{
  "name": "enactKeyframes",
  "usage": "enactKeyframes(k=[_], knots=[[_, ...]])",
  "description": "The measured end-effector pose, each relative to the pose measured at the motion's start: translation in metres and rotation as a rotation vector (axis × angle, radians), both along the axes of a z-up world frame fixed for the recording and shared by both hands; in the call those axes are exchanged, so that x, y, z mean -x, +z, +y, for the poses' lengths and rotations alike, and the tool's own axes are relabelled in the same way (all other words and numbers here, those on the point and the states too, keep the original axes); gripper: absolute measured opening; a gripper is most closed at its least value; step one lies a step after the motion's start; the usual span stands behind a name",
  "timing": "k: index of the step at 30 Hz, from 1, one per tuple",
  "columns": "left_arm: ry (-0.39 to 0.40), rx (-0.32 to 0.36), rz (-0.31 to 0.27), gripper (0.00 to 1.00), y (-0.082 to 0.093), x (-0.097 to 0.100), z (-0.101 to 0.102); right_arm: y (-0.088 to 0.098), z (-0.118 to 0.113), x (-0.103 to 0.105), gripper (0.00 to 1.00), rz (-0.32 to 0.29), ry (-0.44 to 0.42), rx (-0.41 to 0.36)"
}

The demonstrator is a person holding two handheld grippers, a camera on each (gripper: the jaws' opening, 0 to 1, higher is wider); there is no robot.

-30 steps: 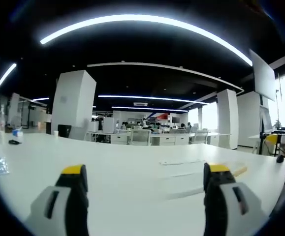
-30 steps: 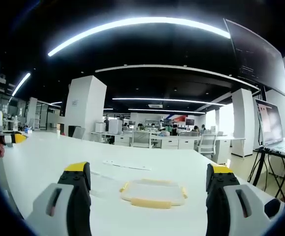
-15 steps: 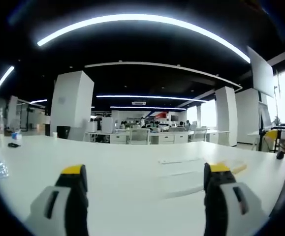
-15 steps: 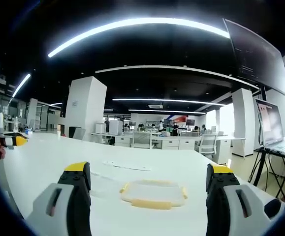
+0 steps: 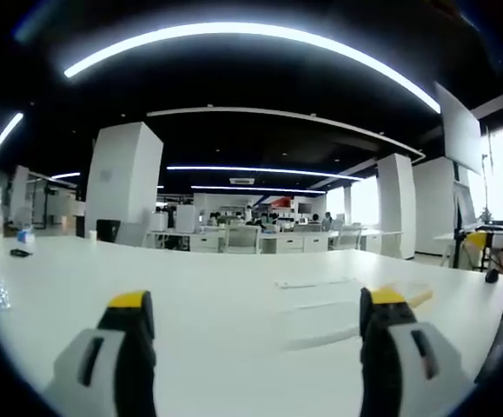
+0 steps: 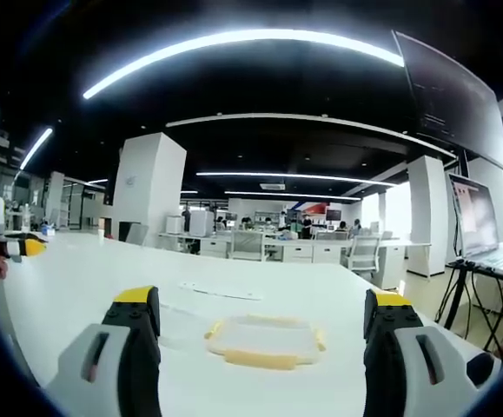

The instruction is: Snap each plastic latch of the storage box into its locked position after aligning the lid with the box until every specified latch is closed and the lid sits flush.

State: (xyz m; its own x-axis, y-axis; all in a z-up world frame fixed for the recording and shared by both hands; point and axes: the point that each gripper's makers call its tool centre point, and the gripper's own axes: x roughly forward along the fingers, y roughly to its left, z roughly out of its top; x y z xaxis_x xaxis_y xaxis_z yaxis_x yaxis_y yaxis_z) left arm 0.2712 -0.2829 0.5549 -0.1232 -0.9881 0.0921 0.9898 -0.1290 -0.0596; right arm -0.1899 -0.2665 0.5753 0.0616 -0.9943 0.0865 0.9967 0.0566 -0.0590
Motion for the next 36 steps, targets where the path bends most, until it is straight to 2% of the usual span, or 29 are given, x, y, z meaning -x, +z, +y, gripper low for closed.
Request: enactKeyframes(k=[9,16,29,36], knots=[[-0.016,-0.001,-0.001,1.0,0.0,0.01,-0.005,0.003,-0.007,0.008,1.0,0.024,-0.001,0.002],[-0.052,0.004,-0.015,0.99,0.003,0.027,-0.017,0.011,-0.017,0.015,1.0,0.056,0.004,0.012],[-0.119,0.005,-0.038,0.99,0.006,0.061,-0.035,0.01,-0.028,0.034,1.0,0.074,0.009,0.008],[-0.155,0.013,-0.066,0.99,0.012,0.077,-0.044,0.015,-0.031,0.05,1.0,0.105,0.017,0.001]])
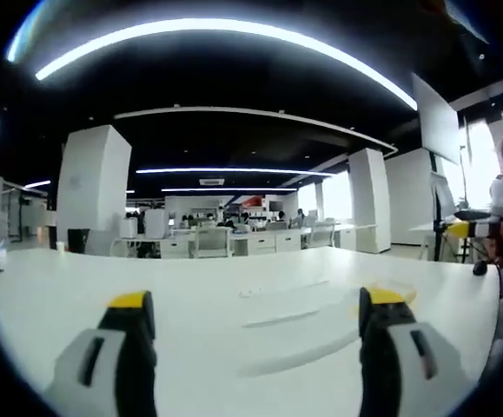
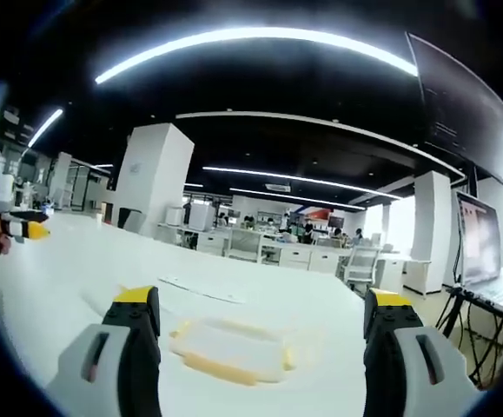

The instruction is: Snap each plastic latch of the storage box into its locked position after aligning the lid with the box until every specified latch is closed and the lid sits flush.

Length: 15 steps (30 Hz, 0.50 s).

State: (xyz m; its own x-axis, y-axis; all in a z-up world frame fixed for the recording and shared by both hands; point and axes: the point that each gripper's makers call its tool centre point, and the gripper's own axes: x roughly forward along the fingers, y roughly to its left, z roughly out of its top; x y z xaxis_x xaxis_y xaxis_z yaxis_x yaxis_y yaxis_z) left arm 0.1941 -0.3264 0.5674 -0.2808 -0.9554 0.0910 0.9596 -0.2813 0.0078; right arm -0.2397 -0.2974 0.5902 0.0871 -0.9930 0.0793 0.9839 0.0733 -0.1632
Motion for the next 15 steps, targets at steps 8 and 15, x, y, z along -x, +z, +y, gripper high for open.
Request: enactKeyframes(k=[8,15], knots=[[-0.04,-0.004,-0.019,0.99,0.002,0.017,-0.01,-0.002,-0.004,0.019,1.0,0.016,0.001,-0.023],[-0.077,-0.014,-0.038,0.99,0.001,0.031,-0.019,-0.005,-0.01,0.026,1.0,0.02,0.032,-0.052]])
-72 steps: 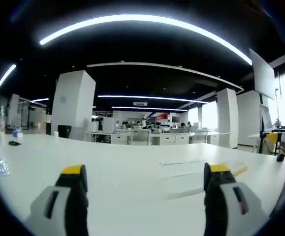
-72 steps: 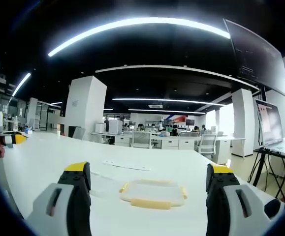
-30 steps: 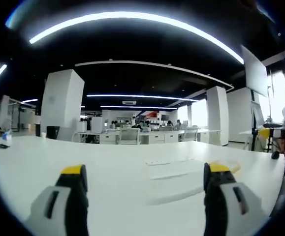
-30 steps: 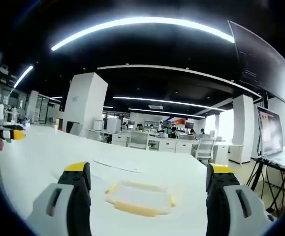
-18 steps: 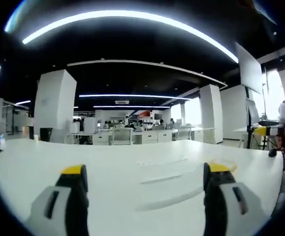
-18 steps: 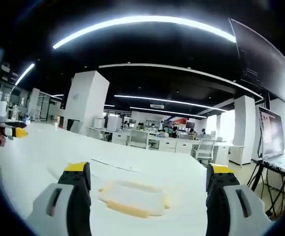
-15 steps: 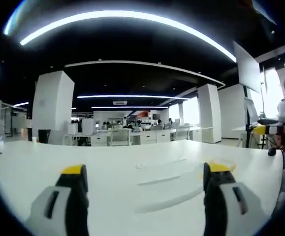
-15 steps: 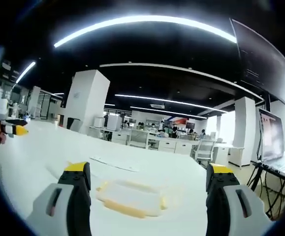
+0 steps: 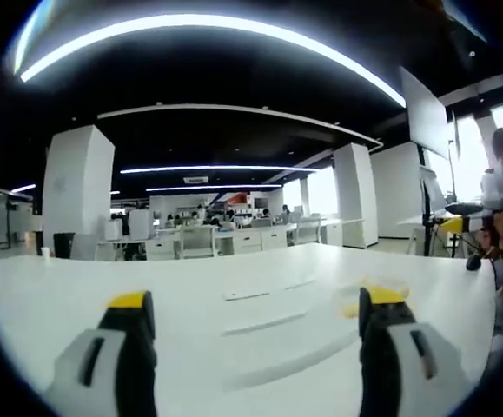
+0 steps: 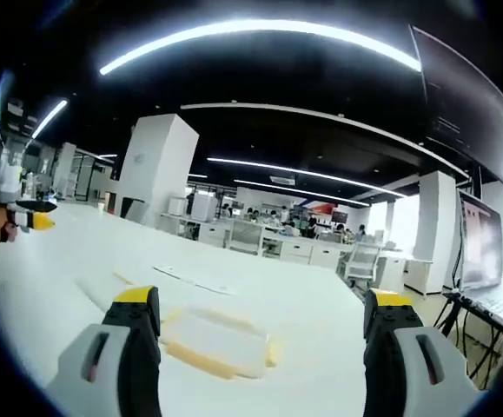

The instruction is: Snap each plastic latch of the storage box into its locked position after aligning the lid with the box until every specified latch is closed and the lid sits flush.

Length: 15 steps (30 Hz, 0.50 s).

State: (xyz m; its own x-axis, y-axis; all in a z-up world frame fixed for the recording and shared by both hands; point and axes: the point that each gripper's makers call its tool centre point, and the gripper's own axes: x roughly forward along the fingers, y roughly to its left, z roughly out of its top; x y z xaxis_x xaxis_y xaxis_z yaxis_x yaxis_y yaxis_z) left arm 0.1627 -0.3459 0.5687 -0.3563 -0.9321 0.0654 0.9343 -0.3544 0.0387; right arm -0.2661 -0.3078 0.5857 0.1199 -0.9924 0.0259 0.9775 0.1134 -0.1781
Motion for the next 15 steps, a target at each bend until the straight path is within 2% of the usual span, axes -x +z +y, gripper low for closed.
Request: enactKeyframes(k=[5,15], knots=[[-0.032,-0.002,-0.021,0.98,-0.001,0.007,-0.006,-0.003,-0.008,0.006,1.0,0.037,0.015,-0.023],[-0.104,-0.016,-0.069,0.99,0.001,0.03,-0.02,-0.009,-0.022,0.019,1.0,0.066,0.061,-0.081]])
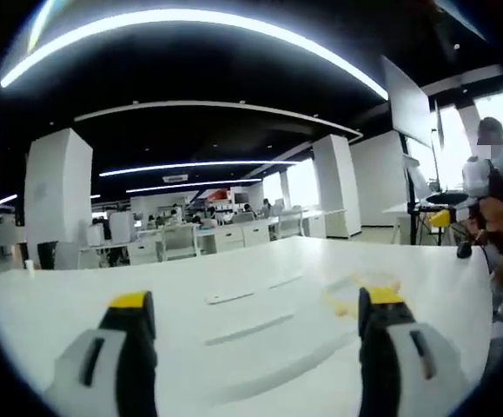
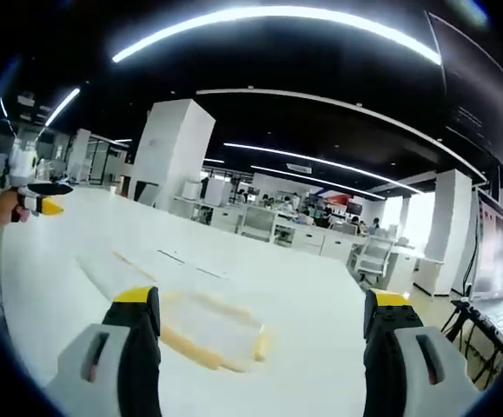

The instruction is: Snap each plastic latch of the storage box into its locked position after aligning the lid with the box until every specified latch is closed and the lid sits flush.

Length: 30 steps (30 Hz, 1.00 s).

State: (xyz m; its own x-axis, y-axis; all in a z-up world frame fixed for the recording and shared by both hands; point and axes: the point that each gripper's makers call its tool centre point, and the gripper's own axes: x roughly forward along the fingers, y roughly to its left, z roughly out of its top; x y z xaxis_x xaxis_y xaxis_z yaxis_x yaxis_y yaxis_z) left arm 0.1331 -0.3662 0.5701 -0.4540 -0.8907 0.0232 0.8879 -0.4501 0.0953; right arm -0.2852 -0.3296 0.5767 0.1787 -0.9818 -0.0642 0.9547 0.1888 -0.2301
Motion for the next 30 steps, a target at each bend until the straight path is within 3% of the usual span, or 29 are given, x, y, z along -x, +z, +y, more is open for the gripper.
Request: enactKeyframes(k=[17,21,30], knots=[[-0.16,-0.006,-0.117,0.99,0.012,0.047,-0.018,-0.012,-0.015,0.013,1.0,0.057,0.109,-0.119],[-0.217,-0.035,-0.097,0.99,0.011,0.06,-0.019,-0.018,-0.02,0.015,1.0,0.087,0.138,-0.152],[-0.326,-0.059,-0.19,0.97,0.005,0.089,-0.027,-0.027,-0.029,0.016,1.0,0.153,0.215,-0.211]])
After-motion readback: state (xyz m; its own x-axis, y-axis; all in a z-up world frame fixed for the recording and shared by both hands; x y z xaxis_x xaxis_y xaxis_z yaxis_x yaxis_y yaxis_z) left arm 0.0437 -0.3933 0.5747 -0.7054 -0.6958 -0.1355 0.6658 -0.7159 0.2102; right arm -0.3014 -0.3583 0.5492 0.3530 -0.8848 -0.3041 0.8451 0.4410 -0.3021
